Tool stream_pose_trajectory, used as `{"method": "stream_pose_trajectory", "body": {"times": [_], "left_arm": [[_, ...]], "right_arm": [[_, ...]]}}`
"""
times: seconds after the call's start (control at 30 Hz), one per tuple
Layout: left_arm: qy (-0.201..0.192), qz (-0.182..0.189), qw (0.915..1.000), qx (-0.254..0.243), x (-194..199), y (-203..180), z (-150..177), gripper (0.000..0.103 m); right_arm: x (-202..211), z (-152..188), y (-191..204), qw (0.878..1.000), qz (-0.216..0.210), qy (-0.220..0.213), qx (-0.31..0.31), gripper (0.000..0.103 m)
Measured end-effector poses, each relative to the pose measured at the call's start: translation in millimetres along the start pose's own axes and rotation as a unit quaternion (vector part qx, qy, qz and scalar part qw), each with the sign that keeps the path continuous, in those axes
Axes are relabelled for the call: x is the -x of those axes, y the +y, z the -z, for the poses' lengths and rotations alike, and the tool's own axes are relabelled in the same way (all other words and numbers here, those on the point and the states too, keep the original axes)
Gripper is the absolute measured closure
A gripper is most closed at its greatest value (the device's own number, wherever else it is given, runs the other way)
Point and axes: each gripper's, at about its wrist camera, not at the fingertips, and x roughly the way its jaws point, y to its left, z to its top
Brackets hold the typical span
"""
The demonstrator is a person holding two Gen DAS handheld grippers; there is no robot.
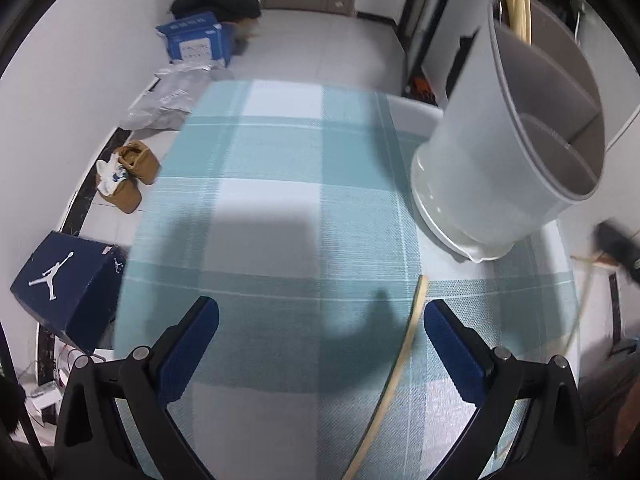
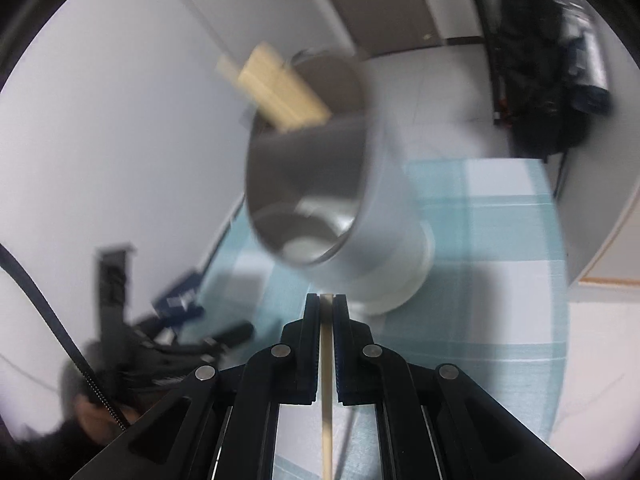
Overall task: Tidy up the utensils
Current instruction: 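Lift the chopstick with the right tool while the left tool grasps the last chopstick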
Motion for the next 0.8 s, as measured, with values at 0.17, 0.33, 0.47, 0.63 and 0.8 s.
{"method": "stream_pose_trajectory", "body": {"times": [0.17,0.33,0.47,0.63,0.8], "left_arm": [[0.031,0.012,0.9991,-0.027,-13.2,-20.4,-0.9,0.013],[0.036,0.0,0.9974,-0.061,-17.6,-38.4,-0.1,0.03],[0.022,-0.017,0.9967,-0.076,-14.0,-47.3,0.9,0.058],[0.018,-0.005,0.9965,-0.081,-10.4,-58.1,5.5,0.098],[0.014,0.011,0.9998,-0.008,-5.5,-39.2,0.8,0.1]], "right_arm": [[23.6,-4.7,-27.3,0.996,-0.033,-0.043,-0.068,0.098],[29.4,5.7,-37.3,0.995,-0.042,-0.049,-0.076,0.098],[27.0,6.2,-42.0,0.995,-0.046,-0.047,-0.071,0.098],[28.9,7.1,-41.6,0.996,-0.043,-0.053,-0.055,0.098],[36.7,7.9,-32.0,0.997,-0.032,-0.069,-0.032,0.098]]}}
